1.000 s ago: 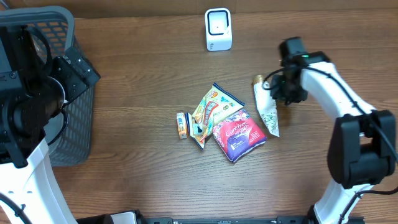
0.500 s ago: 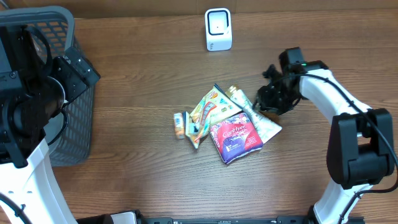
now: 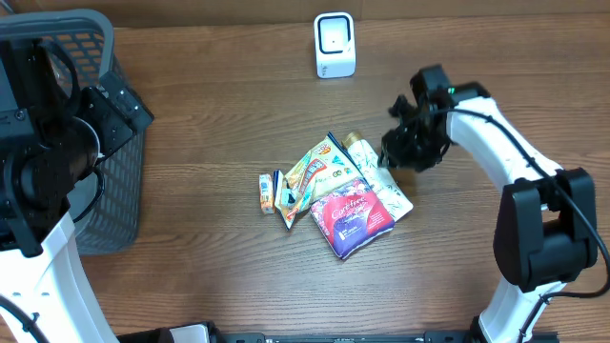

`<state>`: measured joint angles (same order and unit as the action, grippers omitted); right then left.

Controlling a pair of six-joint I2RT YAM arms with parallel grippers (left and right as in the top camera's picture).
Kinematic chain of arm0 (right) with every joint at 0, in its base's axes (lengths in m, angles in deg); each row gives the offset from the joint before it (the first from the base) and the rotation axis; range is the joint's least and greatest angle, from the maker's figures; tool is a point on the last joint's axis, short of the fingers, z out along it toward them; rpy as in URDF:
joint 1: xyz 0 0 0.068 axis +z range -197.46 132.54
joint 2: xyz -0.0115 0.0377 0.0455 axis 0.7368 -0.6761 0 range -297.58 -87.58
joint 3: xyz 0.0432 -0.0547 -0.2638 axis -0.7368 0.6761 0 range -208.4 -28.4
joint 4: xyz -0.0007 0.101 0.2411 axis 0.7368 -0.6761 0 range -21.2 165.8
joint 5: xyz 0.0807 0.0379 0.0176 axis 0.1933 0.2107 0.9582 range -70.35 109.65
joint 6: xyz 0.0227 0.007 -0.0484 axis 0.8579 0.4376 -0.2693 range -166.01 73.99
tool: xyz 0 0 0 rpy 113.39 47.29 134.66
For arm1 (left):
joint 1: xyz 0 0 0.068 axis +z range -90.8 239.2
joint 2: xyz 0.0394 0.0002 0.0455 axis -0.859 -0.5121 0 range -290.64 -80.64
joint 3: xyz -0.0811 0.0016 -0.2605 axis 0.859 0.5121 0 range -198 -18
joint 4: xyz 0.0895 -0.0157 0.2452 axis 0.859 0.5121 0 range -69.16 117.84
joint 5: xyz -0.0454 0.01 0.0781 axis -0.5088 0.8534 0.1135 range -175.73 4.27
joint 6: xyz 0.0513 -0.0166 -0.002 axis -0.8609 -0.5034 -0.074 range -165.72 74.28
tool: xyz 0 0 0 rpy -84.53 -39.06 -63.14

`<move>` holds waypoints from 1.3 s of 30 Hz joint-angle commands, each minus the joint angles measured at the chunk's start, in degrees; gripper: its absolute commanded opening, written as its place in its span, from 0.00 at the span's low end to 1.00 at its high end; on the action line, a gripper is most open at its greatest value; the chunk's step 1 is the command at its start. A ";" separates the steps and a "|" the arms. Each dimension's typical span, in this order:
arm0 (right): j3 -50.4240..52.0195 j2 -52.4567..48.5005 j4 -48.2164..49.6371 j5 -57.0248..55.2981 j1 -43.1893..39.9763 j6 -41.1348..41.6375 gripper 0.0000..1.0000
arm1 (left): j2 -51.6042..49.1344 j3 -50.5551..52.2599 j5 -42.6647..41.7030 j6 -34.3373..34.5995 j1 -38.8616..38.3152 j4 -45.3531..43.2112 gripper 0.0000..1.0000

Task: Scan the item barcode
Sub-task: 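Close the right gripper around the white floral bottle, then lift the bottle and carry it toward the scanner, right gripper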

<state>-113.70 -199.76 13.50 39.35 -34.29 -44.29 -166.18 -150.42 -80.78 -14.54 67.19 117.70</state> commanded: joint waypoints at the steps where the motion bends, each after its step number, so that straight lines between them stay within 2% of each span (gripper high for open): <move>1: -6.82 0.31 -2.97 -2.73 0.35 -0.26 0.55 | -0.33 -0.44 -0.09 -0.94 0.31 -0.07 1.00; 5: -8.85 0.28 -7.06 -3.48 3.26 -1.27 0.62 | -0.33 -0.44 -0.09 -0.94 0.31 -0.07 1.00; 8: -7.96 -0.09 -6.78 -7.56 6.71 -0.92 0.62 | -0.33 -0.44 -0.09 -0.94 0.31 -0.07 1.00; 15: -1.68 -3.17 0.33 -20.41 13.44 7.13 0.57 | -0.33 -0.44 -0.09 -0.94 0.31 -0.07 1.00; 26: -0.20 -7.41 1.97 -30.60 11.45 9.03 0.54 | -0.33 -0.44 -0.09 -0.94 0.31 -0.07 1.00; 31: -0.59 -7.41 1.81 -29.99 9.53 9.01 0.53 | -0.33 -0.44 -0.09 -0.94 0.31 -0.07 1.00; 37: -0.59 -7.41 2.21 -26.38 9.03 8.98 0.45 | -0.33 -0.44 -0.09 -0.94 0.31 -0.07 1.00; 39: -0.59 -7.41 2.56 -25.07 9.03 8.98 0.38 | -0.33 -0.44 -0.09 -0.94 0.31 -0.07 1.00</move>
<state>-114.20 -207.13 15.51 12.38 -24.98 -35.57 -166.18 -150.42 -80.78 -14.57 67.19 117.70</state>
